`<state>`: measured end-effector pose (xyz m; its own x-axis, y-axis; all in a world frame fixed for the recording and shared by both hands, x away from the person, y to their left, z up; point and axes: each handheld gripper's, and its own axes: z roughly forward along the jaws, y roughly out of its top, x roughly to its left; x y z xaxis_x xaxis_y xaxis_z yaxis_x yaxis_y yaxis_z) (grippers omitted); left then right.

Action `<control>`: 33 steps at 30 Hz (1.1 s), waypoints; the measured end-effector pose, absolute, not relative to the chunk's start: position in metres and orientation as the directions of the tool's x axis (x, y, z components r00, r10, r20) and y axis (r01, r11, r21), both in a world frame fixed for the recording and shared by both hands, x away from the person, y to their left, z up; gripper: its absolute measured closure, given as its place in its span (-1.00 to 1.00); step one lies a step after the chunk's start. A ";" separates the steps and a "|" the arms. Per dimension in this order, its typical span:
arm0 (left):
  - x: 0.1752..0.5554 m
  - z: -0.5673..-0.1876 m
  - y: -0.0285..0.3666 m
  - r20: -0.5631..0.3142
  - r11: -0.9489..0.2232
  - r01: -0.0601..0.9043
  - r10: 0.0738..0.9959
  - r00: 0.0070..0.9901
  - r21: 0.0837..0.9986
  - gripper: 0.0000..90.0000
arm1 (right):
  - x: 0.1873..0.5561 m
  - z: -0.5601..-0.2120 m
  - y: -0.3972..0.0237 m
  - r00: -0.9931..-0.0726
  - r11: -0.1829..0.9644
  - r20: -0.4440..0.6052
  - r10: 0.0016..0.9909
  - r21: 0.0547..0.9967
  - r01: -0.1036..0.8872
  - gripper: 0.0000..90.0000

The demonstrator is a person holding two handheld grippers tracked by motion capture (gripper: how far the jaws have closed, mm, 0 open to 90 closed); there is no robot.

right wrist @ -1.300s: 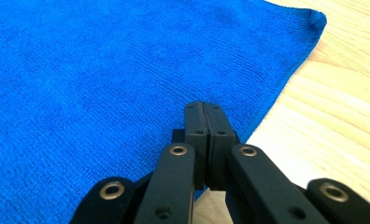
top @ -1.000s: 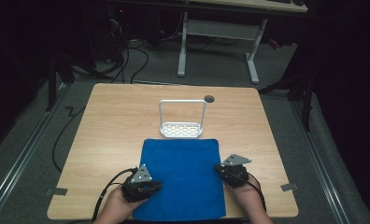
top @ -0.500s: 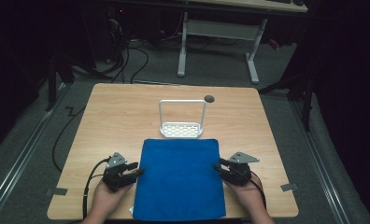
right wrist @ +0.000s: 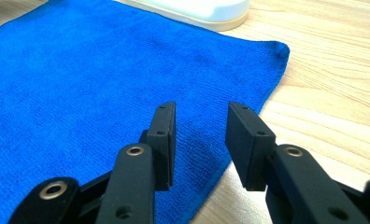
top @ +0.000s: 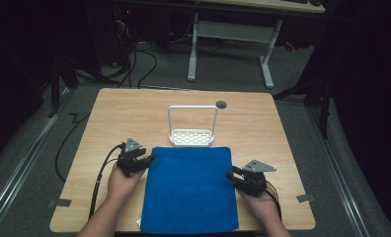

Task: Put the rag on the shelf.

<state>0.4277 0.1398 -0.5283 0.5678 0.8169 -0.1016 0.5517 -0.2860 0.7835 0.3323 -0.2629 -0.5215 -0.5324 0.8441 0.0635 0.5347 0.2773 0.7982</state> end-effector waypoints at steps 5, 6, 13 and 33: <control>0.443 -0.532 0.130 -0.095 -0.297 0.573 0.826 0.556 0.764 0.23 | 0.333 -0.522 -0.263 -0.533 0.273 0.065 0.844 0.802 0.531 0.38; 0.444 -0.532 0.128 -0.093 -0.300 0.572 0.826 0.556 0.763 0.26 | 0.333 -0.521 -0.263 -0.532 0.270 0.068 0.844 0.804 0.530 0.37; 0.444 -0.535 0.121 -0.049 -0.322 0.558 0.834 0.549 0.765 0.46 | 0.333 -0.520 -0.264 -0.535 0.266 0.065 0.842 0.813 0.517 0.34; 0.443 -0.535 0.122 -0.070 -0.338 0.552 0.805 0.589 0.762 0.93 | 0.398 -0.518 -0.270 -0.355 0.173 0.067 0.933 0.780 0.602 0.19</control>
